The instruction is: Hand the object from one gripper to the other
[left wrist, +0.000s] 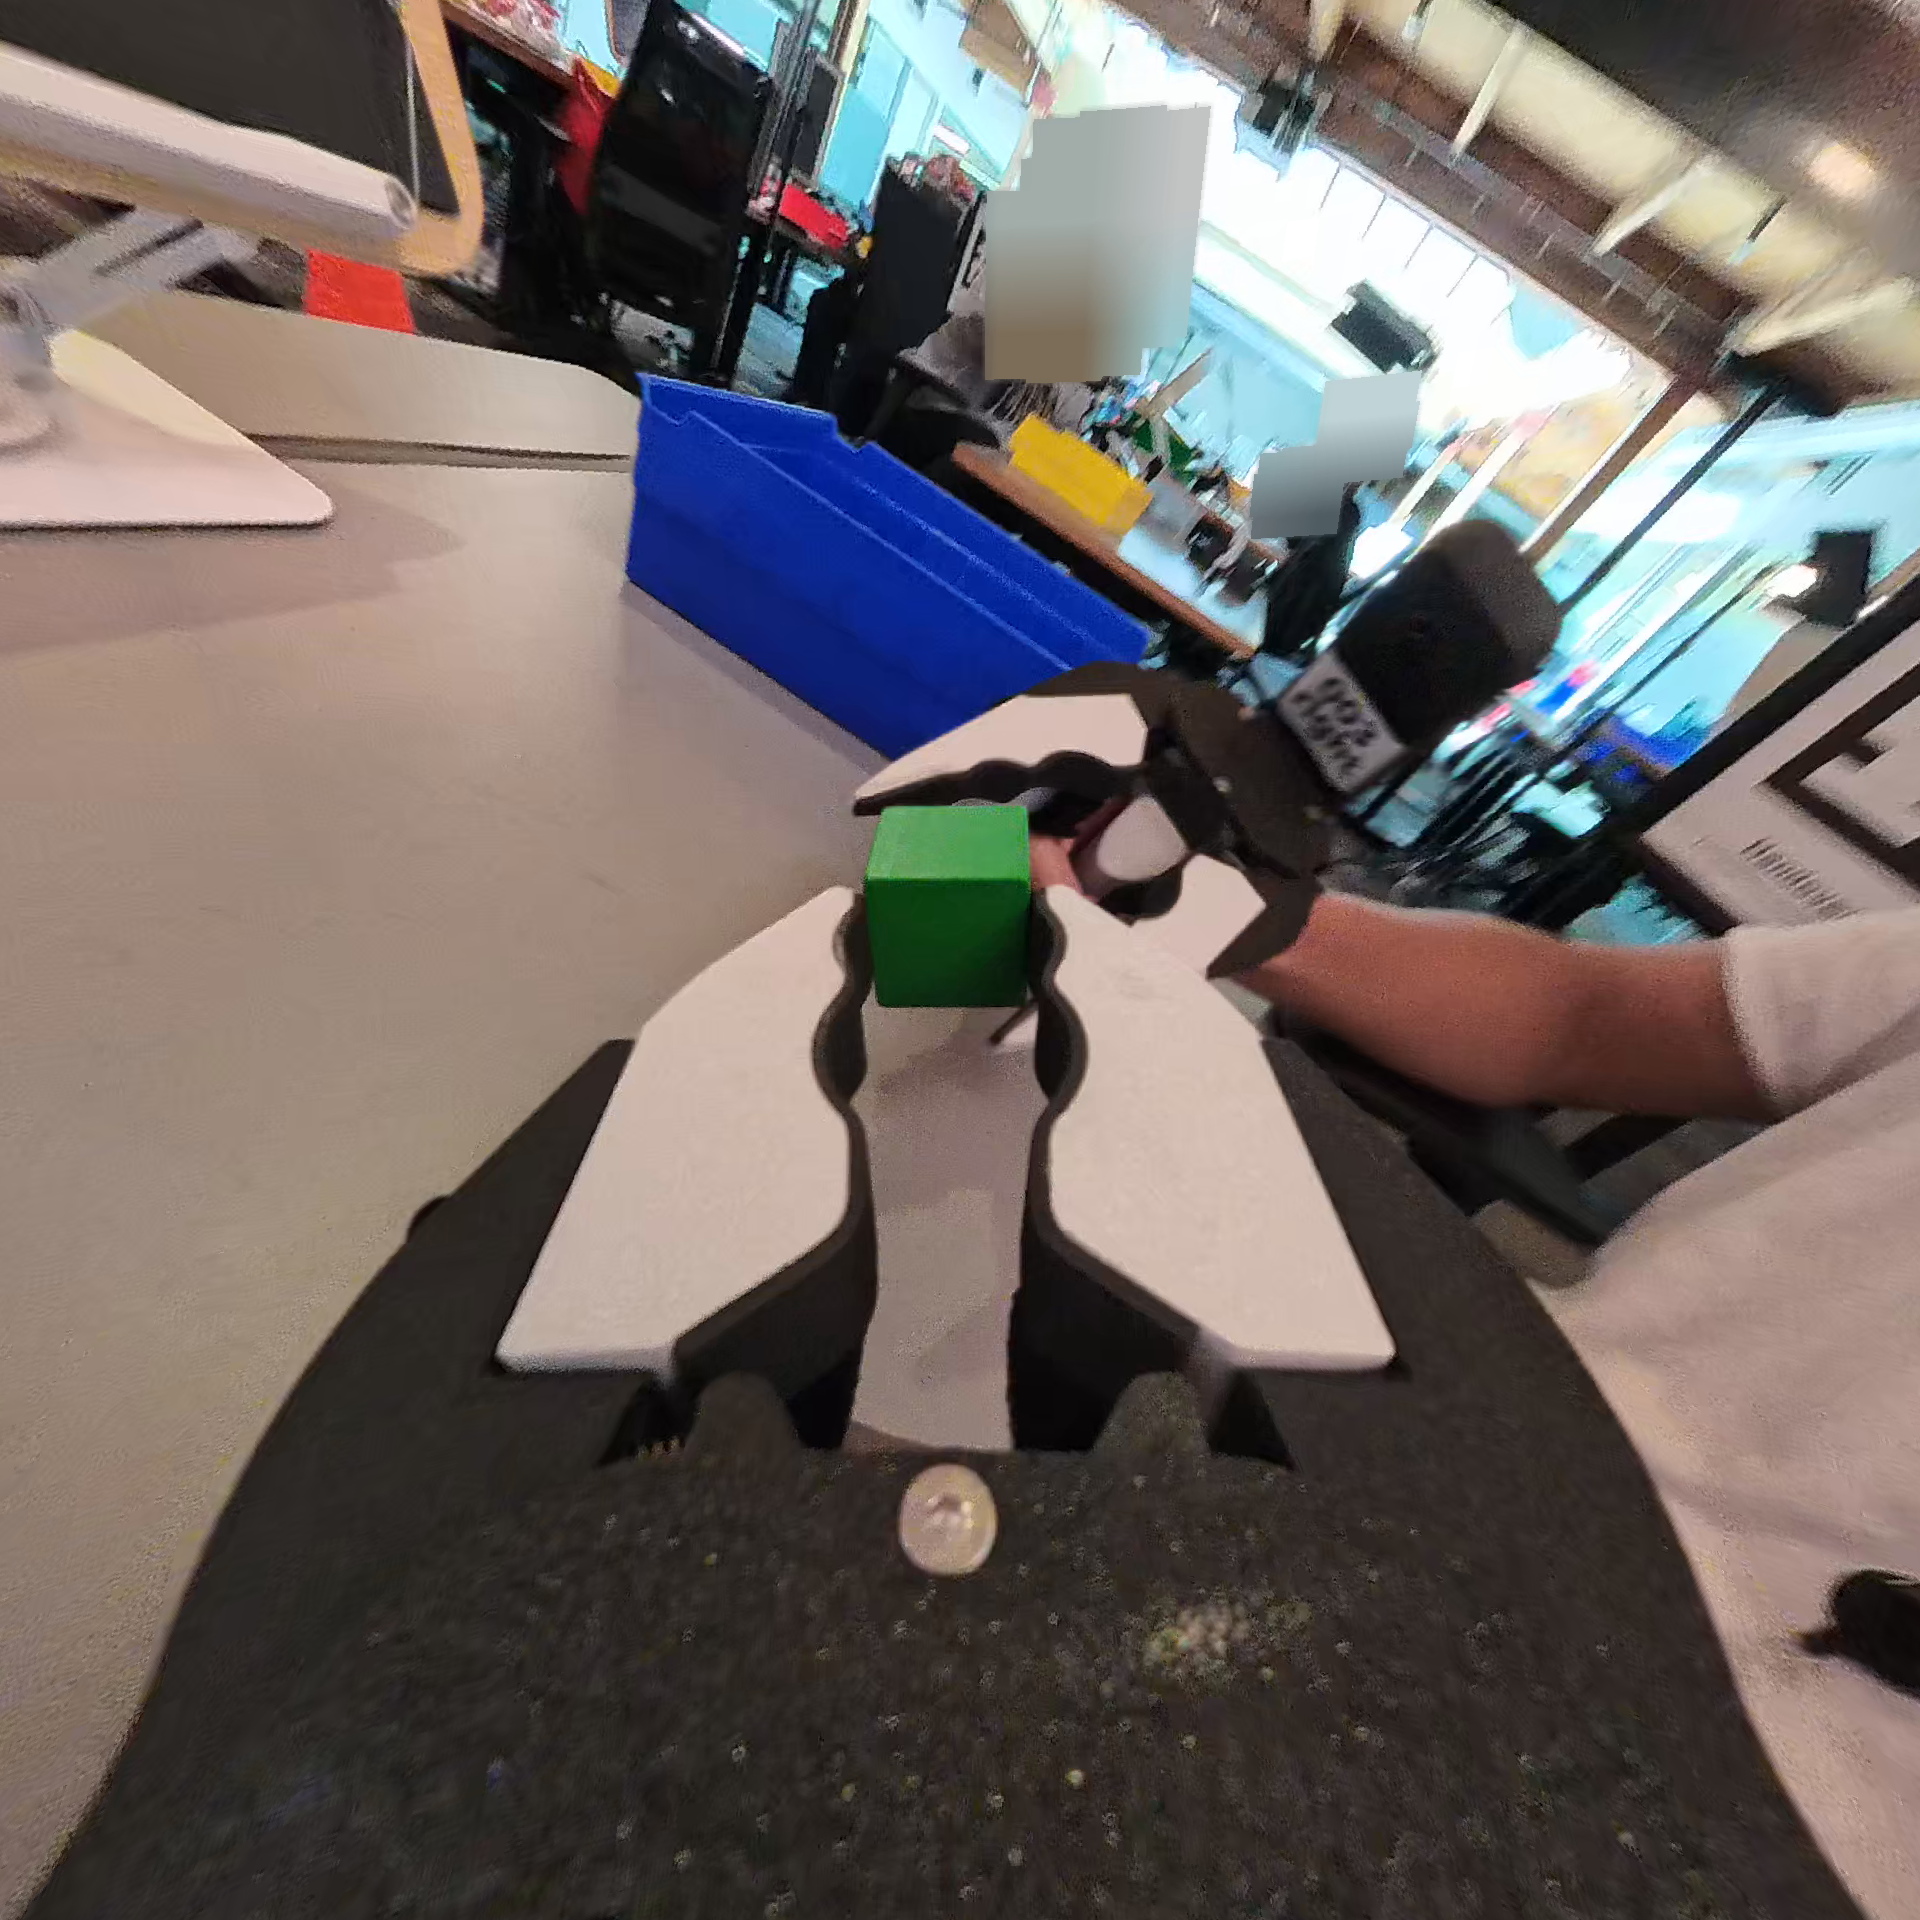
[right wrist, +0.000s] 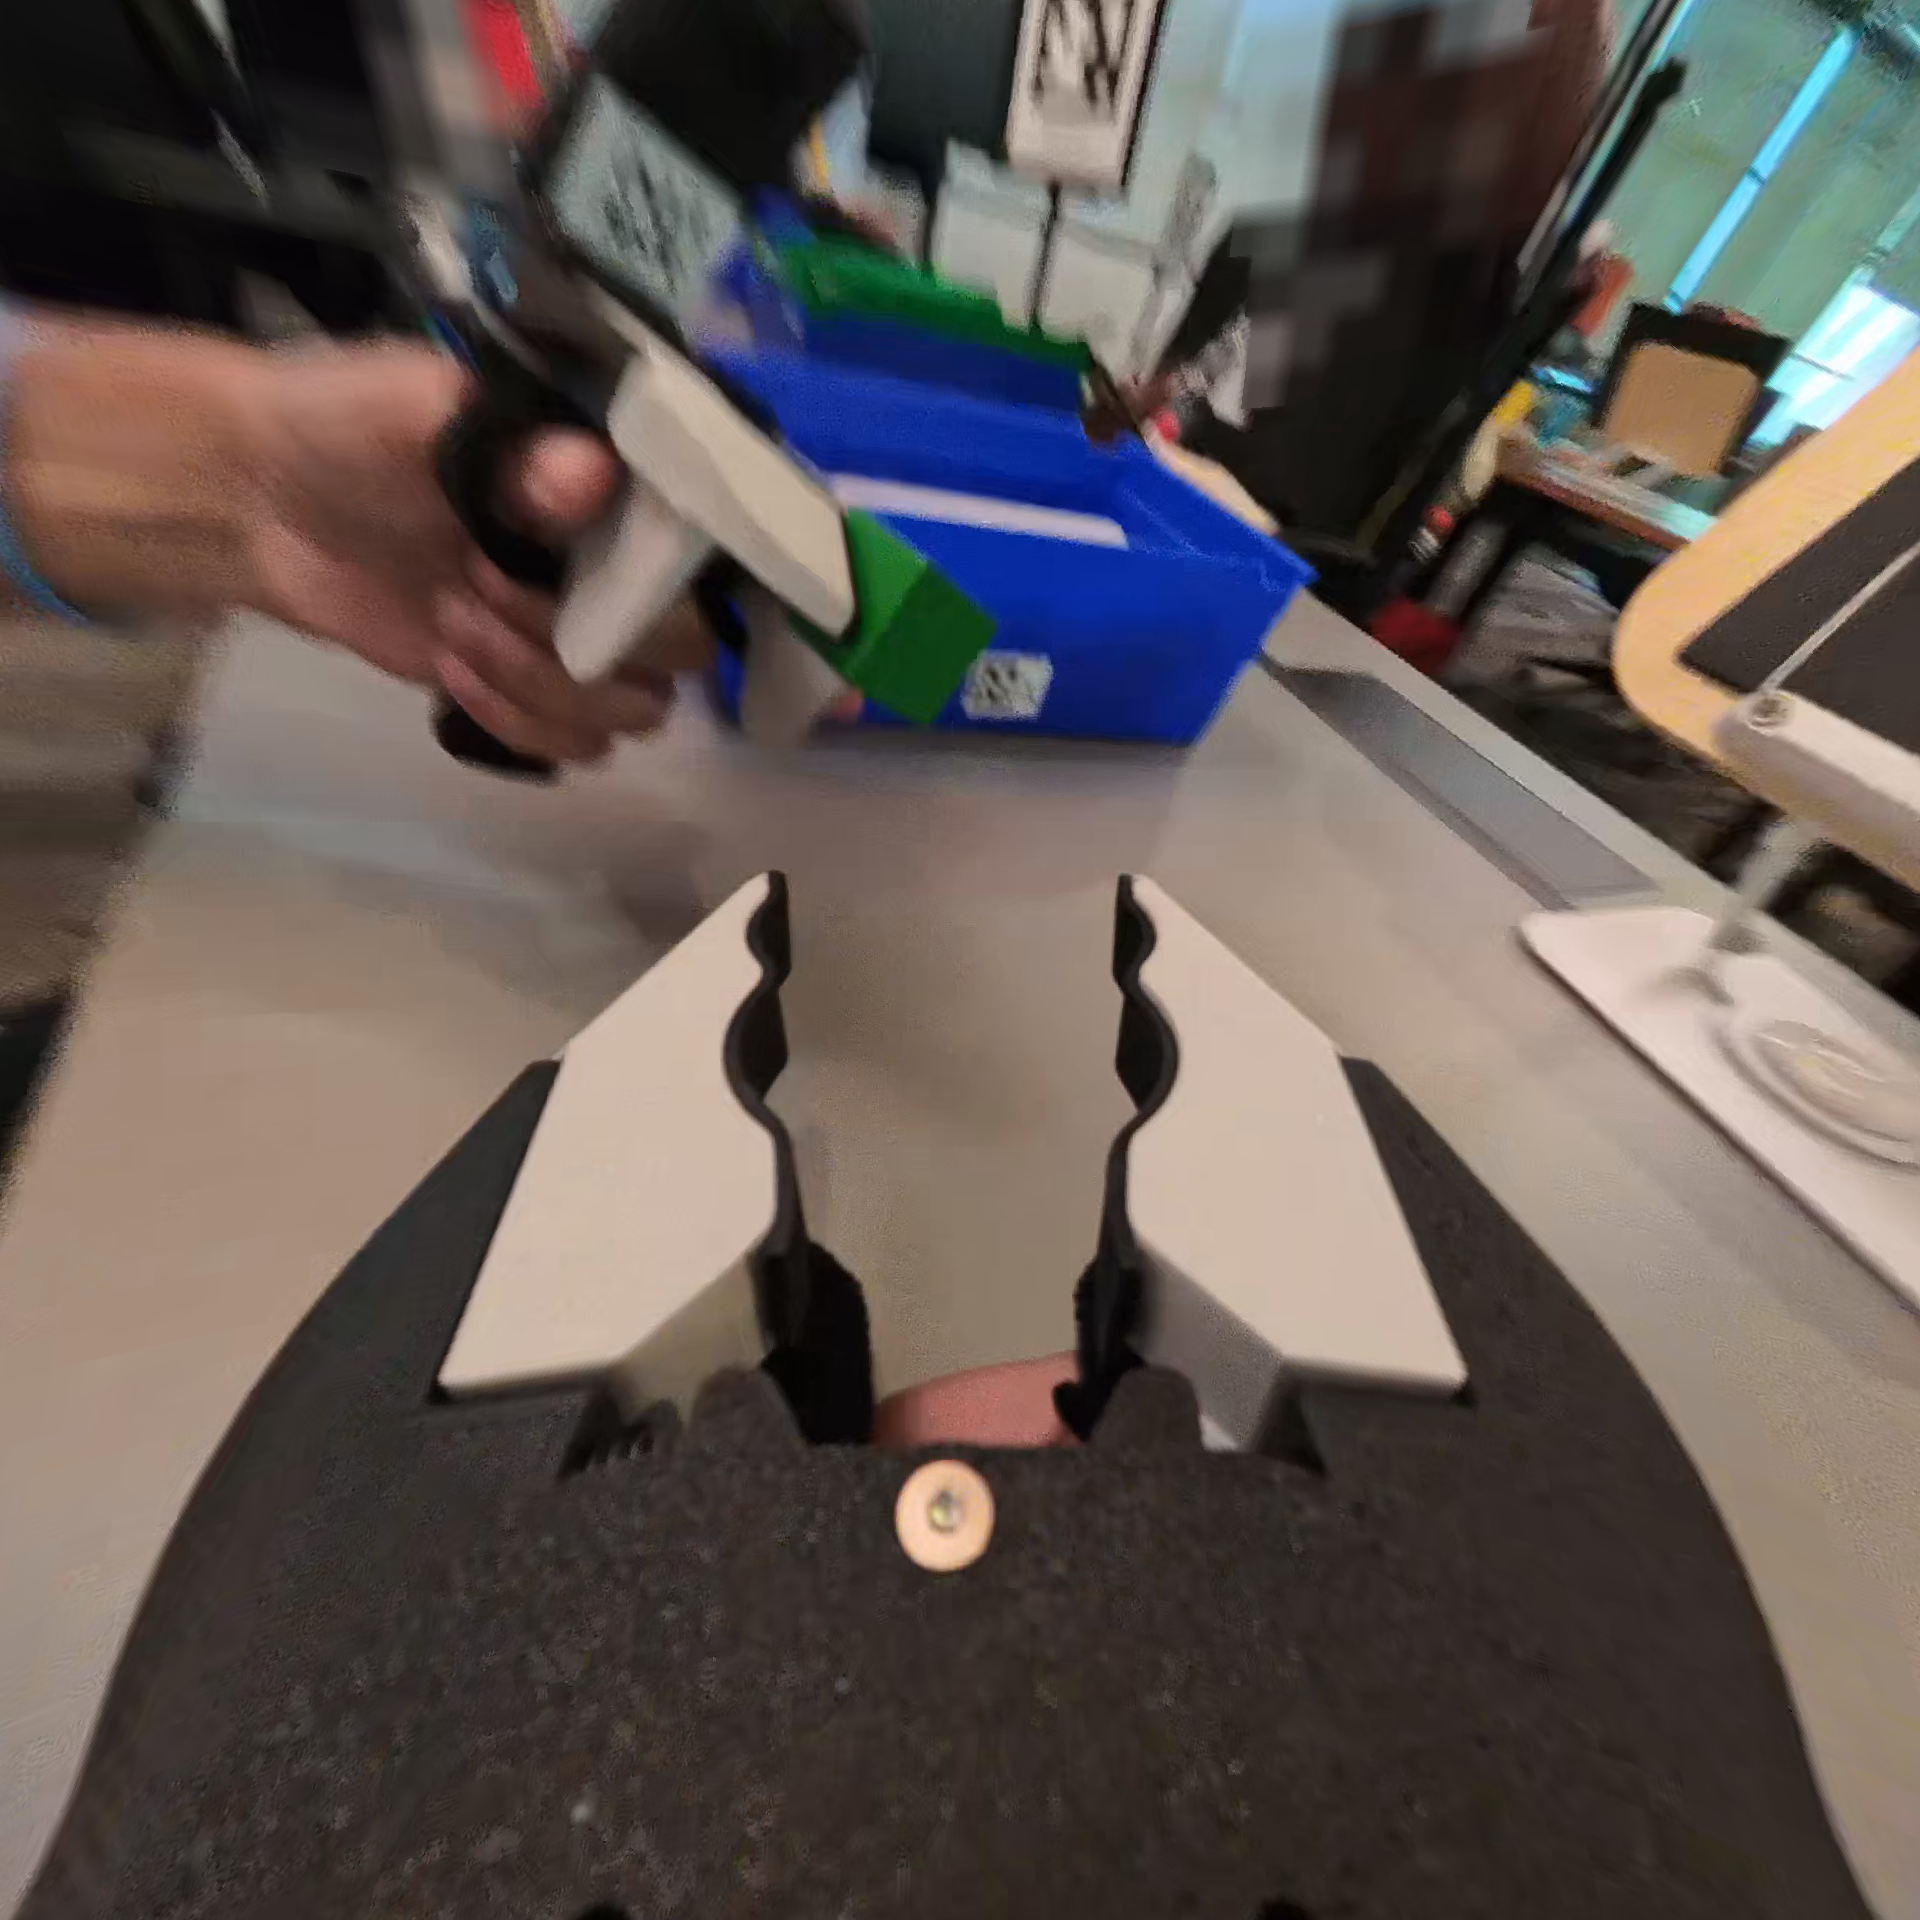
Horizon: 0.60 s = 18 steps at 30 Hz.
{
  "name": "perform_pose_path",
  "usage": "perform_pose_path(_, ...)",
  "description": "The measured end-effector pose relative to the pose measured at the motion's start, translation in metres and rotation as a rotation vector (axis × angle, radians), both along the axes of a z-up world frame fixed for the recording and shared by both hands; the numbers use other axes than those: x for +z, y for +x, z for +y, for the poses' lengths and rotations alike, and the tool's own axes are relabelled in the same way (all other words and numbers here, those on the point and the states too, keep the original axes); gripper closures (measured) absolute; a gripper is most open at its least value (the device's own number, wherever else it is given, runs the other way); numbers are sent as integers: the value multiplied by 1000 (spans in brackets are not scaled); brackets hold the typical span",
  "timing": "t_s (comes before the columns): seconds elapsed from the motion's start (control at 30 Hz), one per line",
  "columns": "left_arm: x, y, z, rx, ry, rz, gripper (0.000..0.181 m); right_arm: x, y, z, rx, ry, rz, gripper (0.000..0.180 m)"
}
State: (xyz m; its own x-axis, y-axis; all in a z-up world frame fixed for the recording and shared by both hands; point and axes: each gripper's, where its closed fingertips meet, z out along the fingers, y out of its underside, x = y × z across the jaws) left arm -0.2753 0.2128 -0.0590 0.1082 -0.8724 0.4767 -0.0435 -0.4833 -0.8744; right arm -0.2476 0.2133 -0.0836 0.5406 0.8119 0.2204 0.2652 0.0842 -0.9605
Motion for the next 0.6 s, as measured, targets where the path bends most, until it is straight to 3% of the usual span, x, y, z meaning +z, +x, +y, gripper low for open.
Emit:
perform_pose_path(0.13,8,-2,0,-31,-119,-101,153,34,12,-2,110,-107,372,131)
perform_pose_path(0.33,16,5,-20,-78,112,-80,153,41,-2,-7,355,-833,759,127)
perform_pose_path(0.53,2,15,-30,-60,400,42,153,34,-22,-25,557,-1252,876,128)
perform_pose_path(0.6,-9,19,-31,-63,457,98,153,21,-25,-27,546,-1319,850,141)
